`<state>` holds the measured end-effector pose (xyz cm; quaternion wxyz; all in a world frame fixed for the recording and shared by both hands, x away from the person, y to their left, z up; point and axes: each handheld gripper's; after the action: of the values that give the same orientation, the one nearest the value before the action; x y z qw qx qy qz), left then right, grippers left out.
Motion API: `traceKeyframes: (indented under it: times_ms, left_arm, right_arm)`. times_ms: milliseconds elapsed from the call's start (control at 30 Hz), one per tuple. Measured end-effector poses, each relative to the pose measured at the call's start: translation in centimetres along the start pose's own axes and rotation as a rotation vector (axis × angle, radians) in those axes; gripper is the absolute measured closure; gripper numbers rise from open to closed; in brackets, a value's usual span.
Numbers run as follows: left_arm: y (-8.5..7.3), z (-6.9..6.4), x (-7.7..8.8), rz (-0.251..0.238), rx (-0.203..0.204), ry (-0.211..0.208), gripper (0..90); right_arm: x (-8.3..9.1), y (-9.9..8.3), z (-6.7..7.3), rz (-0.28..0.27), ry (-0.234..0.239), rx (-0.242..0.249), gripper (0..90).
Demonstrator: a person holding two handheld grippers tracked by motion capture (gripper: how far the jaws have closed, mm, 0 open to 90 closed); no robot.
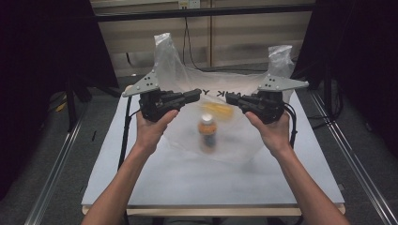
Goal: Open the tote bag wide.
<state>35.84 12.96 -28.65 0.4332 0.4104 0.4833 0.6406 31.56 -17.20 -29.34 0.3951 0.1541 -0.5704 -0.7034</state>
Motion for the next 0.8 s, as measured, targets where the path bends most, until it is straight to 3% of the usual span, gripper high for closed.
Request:
traceKeyframes:
  times_ms: [400, 500, 800]
  left_arm:
    - [-2.3, 1.0, -1.5, 0.042, 0.049, -0.013, 90.0]
    - [-3.6, 1.1, -1.8, 0.051, 0.068, -0.016, 90.0]
    - [-6.4, 1.2, -2.2, 0.125, 0.093, 0.000, 90.0]
  right_arm:
    - [-3.2, -2.5, -1.6, 0.081, 0.017, -0.038, 90.0]
    - [-3.7, -3.6, -2.2, 0.099, 0.029, -0.065, 90.0]
    - [-4.5, -5.7, -1.7, 0.132, 0.089, -0.072, 90.0]
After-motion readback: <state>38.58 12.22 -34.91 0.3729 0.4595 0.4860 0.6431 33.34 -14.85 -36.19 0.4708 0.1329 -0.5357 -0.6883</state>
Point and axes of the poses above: each handheld gripper's, and its own axes: x roughly backward along the jaws, y roughly out of its top, z roughly to its left, and after that the axes turned 15 degrees about -x, right-handed
